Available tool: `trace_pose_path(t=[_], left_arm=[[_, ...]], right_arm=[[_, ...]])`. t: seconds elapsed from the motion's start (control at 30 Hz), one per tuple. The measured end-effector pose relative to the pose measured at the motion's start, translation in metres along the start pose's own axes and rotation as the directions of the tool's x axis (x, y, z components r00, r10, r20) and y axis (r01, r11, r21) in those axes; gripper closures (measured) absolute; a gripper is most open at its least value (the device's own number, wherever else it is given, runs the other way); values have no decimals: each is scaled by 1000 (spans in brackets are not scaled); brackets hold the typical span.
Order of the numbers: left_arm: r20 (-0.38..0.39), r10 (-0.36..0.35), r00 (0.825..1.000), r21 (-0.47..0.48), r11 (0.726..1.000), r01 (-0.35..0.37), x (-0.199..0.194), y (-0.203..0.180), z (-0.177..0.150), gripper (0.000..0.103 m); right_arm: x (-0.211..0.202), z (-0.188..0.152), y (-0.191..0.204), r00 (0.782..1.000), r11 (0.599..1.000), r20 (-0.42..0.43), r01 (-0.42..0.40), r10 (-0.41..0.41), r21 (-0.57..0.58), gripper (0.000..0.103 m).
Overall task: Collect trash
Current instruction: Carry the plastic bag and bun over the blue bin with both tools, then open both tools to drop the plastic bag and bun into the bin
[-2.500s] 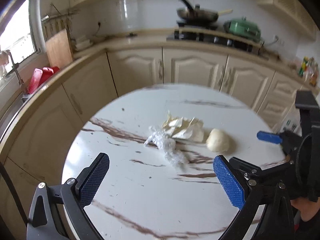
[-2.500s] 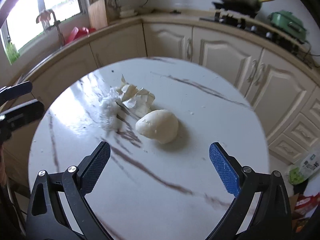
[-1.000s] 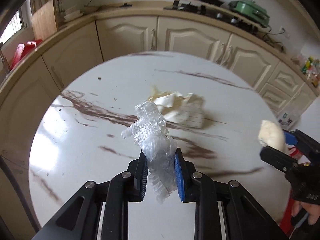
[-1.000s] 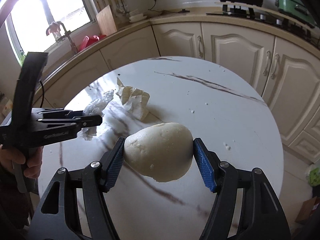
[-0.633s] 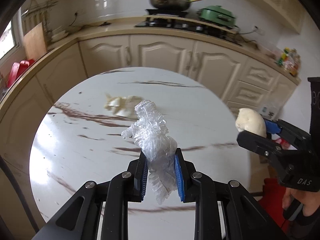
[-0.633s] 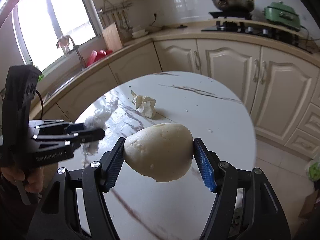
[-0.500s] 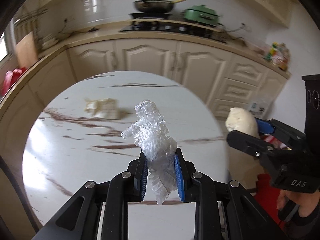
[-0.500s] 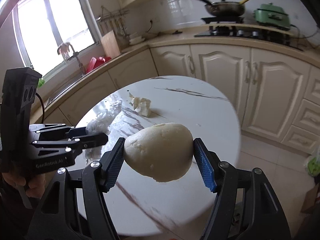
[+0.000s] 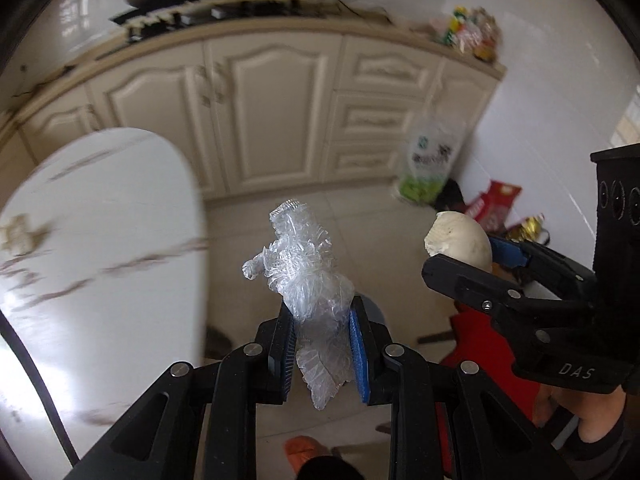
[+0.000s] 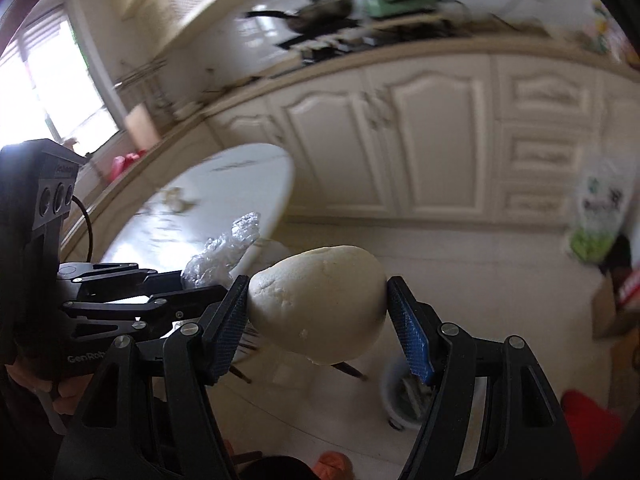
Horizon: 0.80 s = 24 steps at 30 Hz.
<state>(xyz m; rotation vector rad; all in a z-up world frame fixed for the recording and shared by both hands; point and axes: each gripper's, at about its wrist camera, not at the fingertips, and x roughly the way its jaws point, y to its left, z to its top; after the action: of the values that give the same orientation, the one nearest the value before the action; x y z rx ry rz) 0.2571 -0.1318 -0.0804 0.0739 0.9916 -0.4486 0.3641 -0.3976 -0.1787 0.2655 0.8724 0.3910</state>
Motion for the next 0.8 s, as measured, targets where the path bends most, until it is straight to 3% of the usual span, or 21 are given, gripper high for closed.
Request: trace_pose_path(t=[0.33, 0.6, 0.7, 0.8], left_arm=[[-170, -37, 985, 34, 998, 44, 150, -7, 60, 82], [-258, -35, 965, 48, 998, 49, 260, -30, 106, 82], [-261, -21, 965, 57, 998, 37, 284, -34, 116, 78], [-258, 0, 966, 75, 997, 20, 294, -39, 117, 58]], right_arm=[[56, -35, -110, 997, 981, -77, 14, 1, 195, 30], [69, -60, -154, 990, 968, -124, 91, -63, 235, 29], [66, -63, -163, 987, 963, -130, 119, -90, 242, 28], [60, -64, -165, 987, 960, -127, 130, -101, 246, 28]])
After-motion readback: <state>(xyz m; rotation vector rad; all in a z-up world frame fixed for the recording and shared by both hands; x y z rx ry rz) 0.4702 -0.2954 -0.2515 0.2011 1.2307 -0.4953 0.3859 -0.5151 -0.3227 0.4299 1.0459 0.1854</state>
